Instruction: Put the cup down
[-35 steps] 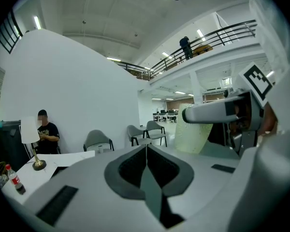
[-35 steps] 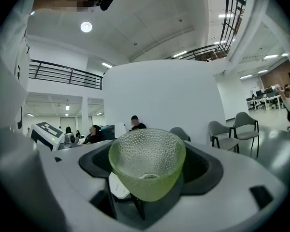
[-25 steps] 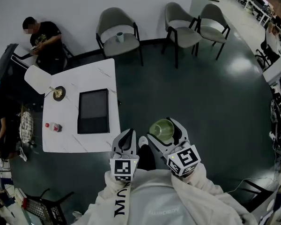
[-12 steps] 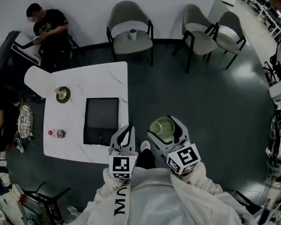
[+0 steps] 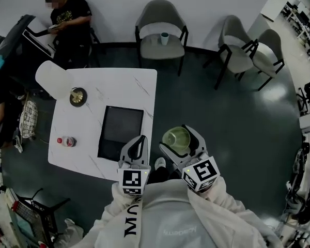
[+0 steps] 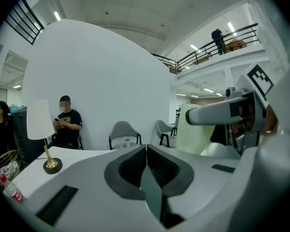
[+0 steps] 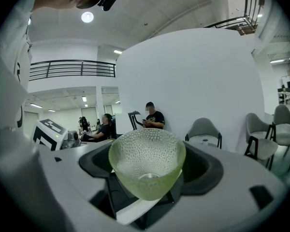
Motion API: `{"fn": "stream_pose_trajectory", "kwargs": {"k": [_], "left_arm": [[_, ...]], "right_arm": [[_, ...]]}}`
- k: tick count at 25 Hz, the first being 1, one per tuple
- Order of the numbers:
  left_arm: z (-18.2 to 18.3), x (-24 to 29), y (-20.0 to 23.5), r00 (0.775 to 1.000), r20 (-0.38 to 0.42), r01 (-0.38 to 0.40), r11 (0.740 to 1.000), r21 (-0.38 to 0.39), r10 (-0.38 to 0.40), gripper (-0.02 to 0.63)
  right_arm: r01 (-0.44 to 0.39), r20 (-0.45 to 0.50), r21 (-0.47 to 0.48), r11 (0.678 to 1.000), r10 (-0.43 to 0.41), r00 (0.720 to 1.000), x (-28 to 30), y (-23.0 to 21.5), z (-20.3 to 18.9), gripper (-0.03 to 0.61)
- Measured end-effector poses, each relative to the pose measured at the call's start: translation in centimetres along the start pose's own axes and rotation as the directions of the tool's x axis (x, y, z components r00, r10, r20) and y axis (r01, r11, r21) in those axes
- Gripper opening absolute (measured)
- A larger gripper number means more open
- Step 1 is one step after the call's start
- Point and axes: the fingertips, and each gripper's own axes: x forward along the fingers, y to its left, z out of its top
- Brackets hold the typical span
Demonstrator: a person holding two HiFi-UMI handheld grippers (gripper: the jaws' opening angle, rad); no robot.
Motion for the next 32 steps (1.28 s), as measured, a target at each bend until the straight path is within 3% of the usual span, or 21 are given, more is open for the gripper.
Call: {"fn": "stream_pose_trajectory", "kwargs": {"k": [19, 23, 32], "left_arm": [[-1.2, -2.0, 5.0, 0.979, -0.03, -0.204, 0.977, -0.056, 0.203, 0.015], [-1.2, -1.9, 6.1, 0.963, -0.047, -0.267, 0.961, -0.073, 0.264, 0.015], [-2.5, -3.3, 9.0, 0.907, -0.091, -0.42, 0.899, -0.121, 0.411, 0.015]], "right_arm": [[-0.214, -0.042, -0.004, 0.977, 0.214, 0.976, 5.7, 3.4, 0.0, 0.399], [-0.282, -0.057, -0.032, 0.959, 0.28, 0.958, 7.3, 3.9, 0.5, 0.399], [-0.448, -0.104, -0.015, 0.894, 0.444, 0.89, 11.7, 6.5, -0.1, 0.399]]}}
